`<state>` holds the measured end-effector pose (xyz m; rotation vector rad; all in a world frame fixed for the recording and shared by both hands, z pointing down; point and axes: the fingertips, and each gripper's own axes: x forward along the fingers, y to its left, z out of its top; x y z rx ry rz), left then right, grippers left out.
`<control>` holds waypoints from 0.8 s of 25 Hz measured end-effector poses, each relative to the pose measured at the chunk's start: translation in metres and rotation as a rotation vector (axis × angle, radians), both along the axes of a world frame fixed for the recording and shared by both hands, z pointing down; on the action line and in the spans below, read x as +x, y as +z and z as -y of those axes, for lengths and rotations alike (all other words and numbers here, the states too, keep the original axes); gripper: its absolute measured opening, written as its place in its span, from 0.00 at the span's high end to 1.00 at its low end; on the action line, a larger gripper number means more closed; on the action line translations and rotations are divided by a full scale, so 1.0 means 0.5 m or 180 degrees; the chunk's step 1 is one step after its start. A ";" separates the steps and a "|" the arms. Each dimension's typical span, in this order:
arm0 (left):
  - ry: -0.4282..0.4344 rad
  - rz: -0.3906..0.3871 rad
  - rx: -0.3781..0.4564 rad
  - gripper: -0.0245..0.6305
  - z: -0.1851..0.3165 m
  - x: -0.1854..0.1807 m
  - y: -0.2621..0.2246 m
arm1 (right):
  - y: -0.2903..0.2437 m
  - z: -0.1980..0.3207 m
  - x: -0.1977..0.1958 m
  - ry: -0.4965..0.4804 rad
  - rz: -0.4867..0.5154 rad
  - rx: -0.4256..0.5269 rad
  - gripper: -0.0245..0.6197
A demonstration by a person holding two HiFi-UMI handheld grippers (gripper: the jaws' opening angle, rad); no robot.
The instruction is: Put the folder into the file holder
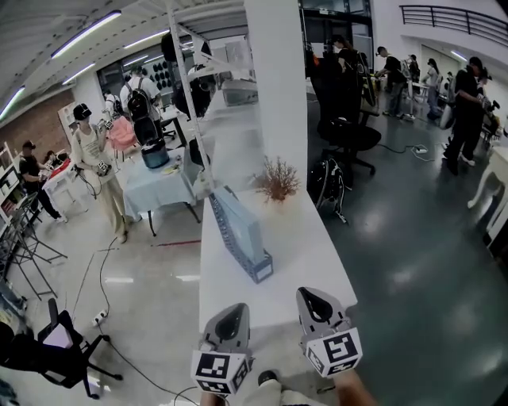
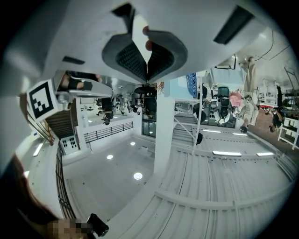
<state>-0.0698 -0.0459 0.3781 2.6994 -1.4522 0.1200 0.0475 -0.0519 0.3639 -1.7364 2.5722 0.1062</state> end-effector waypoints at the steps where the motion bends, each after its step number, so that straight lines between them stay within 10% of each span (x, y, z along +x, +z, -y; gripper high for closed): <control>1: -0.0002 0.0005 0.0011 0.95 -0.005 0.004 -0.002 | -0.002 -0.006 0.002 -0.0013 0.0001 0.0009 0.96; 20: -0.0046 -0.0001 0.0107 0.95 -0.056 0.023 -0.009 | 0.003 -0.044 0.006 -0.0050 -0.0291 0.0094 0.96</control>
